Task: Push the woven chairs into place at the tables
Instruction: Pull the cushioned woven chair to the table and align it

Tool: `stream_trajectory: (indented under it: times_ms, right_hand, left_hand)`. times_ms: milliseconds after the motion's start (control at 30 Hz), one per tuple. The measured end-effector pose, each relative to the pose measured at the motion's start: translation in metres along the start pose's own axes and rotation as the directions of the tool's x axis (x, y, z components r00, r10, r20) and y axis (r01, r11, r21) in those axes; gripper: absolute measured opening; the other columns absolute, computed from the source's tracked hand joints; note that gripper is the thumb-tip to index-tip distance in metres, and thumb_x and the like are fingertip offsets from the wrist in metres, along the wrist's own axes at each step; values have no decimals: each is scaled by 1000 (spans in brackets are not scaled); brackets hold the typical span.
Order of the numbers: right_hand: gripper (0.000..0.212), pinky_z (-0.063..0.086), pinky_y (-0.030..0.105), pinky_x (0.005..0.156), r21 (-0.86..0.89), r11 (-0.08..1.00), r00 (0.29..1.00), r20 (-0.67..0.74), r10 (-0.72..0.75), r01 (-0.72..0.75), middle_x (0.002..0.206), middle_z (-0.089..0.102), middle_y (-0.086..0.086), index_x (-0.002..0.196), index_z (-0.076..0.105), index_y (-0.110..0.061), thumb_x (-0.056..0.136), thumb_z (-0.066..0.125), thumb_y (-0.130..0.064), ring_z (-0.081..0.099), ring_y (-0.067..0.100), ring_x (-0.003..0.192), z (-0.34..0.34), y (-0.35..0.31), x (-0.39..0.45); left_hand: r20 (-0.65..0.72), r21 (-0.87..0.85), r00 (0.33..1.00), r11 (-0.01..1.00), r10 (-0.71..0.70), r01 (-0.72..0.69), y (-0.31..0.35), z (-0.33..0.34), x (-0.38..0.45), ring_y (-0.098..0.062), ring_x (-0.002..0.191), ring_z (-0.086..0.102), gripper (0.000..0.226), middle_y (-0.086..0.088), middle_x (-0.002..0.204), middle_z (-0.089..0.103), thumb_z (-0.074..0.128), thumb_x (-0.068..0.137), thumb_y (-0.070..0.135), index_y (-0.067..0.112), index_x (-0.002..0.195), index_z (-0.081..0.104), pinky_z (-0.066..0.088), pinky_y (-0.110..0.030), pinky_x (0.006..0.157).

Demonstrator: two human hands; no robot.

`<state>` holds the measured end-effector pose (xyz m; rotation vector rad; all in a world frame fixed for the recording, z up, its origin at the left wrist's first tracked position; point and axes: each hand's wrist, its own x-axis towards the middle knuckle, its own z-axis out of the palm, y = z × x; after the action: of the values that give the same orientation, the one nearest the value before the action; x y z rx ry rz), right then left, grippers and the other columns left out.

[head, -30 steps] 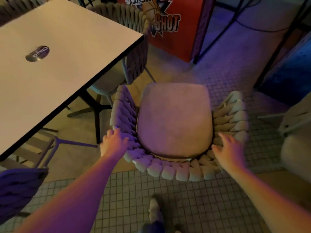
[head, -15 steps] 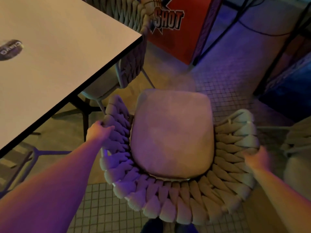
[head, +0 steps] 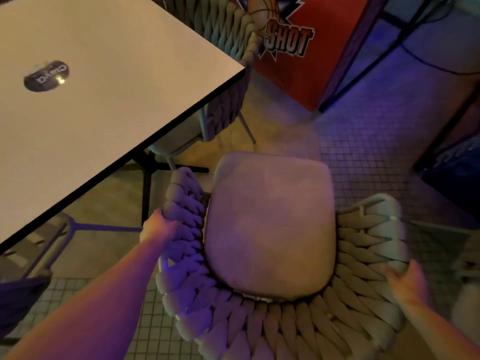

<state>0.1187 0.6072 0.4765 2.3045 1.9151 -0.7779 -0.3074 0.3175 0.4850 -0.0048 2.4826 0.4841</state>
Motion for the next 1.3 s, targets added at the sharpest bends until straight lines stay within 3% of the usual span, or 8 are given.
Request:
stream_trajectory:
  times_ms: [133, 267, 367, 600, 733, 800, 1100, 1300]
  right_hand:
    - [62, 43, 53, 91, -49, 997, 998, 44, -52, 55, 122, 55, 35, 130, 44, -1, 82, 70, -29, 53, 51, 111, 1, -25, 3]
    - [59, 44, 57, 89, -92, 984, 986, 82, -148, 156, 117, 58, 35, 126, 45, -5, 81, 70, -33, 55, 52, 107, 8, -56, 8]
    - [54, 47, 50, 81, -114, 964, 967, 112, -227, 240, 113, 59, 34, 122, 48, -7, 81, 69, -36, 59, 48, 100, 12, -81, 10]
    - [58, 44, 47, 82, -85, 882, 877, 185, -443, 464, 118, 58, 38, 128, 48, 5, 81, 71, -20, 57, 50, 106, 21, -151, -1]
    - [50, 42, 44, 81, -43, 821, 803, 245, -543, 569, 118, 58, 37, 120, 51, 9, 82, 70, -16, 57, 48, 107, 27, -185, -9]
    - [49, 39, 42, 80, -7, 792, 769, 246, -591, 611, 119, 58, 37, 120, 51, 12, 81, 70, -9, 56, 48, 108, 34, -201, -13]
    - [46, 42, 42, 87, 76, 703, 654, 310, -690, 707, 117, 60, 32, 118, 52, 11, 78, 72, -3, 56, 44, 109, 63, -246, -17]
    - [44, 43, 46, 88, 33, 655, 610, 335, -718, 755, 117, 60, 31, 117, 51, 8, 81, 70, -8, 57, 44, 108, 74, -271, -11]
  left_hand:
    - [-18, -61, 995, 994, -97, 95, -34, -9, -18, -44, 108, 60, 52, -26, 118, 64, 69, 77, 31, 6, 120, 54, 49, -46, 90]
    - [-40, -129, 983, 976, -180, 173, -68, -15, -34, -42, 104, 62, 50, -22, 114, 66, 67, 77, 32, 10, 120, 55, 50, -45, 89]
    - [-58, -185, 968, 956, -243, 229, -89, -17, -47, -41, 99, 64, 45, -21, 108, 67, 67, 75, 32, 10, 112, 56, 51, -44, 84]
    - [-133, -260, 906, 896, -402, 359, -143, -10, -86, -43, 97, 63, 39, -23, 105, 68, 68, 75, 35, 11, 104, 58, 45, -40, 76]
    - [-156, -347, 864, 845, -479, 406, -163, -5, -109, -37, 79, 61, 42, -19, 92, 69, 60, 60, 48, 17, 88, 57, 46, -37, 68]
    - [-164, -381, 844, 822, -511, 424, -172, -2, -116, -37, 81, 63, 44, -19, 94, 69, 61, 61, 50, 16, 90, 58, 47, -38, 68]
    - [-187, -465, 784, 756, -592, 460, -193, 1, -127, -35, 82, 63, 57, -17, 95, 70, 57, 56, 52, 17, 100, 64, 48, -37, 70]
    - [-172, -491, 764, 726, -622, 481, -190, -1, -120, -34, 79, 60, 36, -15, 92, 68, 65, 68, 46, 19, 92, 60, 46, -36, 69]
